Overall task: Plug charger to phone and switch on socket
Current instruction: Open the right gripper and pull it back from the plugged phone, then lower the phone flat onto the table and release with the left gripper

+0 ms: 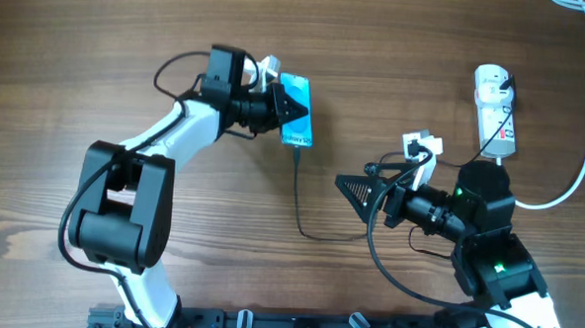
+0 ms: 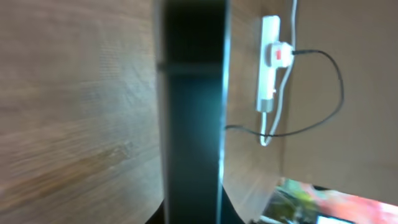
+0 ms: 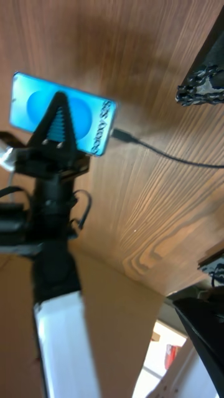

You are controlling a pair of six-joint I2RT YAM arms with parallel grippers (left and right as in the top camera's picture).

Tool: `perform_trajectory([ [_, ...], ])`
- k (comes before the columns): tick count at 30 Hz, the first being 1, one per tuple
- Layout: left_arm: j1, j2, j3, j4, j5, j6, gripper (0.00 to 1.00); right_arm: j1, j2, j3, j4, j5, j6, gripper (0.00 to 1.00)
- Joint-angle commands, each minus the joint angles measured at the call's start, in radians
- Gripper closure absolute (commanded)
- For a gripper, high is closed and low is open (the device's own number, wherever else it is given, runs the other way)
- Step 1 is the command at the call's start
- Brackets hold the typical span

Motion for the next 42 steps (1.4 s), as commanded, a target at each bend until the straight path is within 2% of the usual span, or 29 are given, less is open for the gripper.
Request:
perform_trajectory([
  [1,-0.006,0.033,0.076,-0.037,-0.066,0.115,0.96,0.001,0.004,0.005,-0.009,0.022,-0.035,0.00],
  [11,-0.006,0.159,0.085,-0.055,-0.069,0.107,0.96,0.001,0.004,0.005,-0.027,0.022,-0.042,0.00],
  [20,-0.006,0.190,0.085,-0.106,-0.156,0.104,0.95,0.001,0.004,0.005,-0.031,0.022,-0.042,0.00],
  [26,-0.006,0.190,0.085,-0.151,-0.220,0.100,0.64,0.000,0.004,0.005,-0.031,0.022,-0.042,0.00],
  [29,-0.006,0.190,0.085,-0.180,-0.255,0.100,0.53,0.000,0.004,0.005,-0.031,0.022,-0.042,0.00],
  [34,-0.006,0.190,0.085,-0.216,-0.298,0.100,0.19,0.001,0.004,0.005,-0.031,0.022,-0.041,0.01],
  [38,-0.006,0.190,0.085,-0.260,-0.358,0.100,0.03,0.001,0.004,0.005,-0.032,0.021,-0.041,0.00],
  [42,-0.006,0.190,0.085,-0.321,-0.451,0.100,0.00,0.001,0.004,0.005,-0.035,0.022,-0.042,0.00],
])
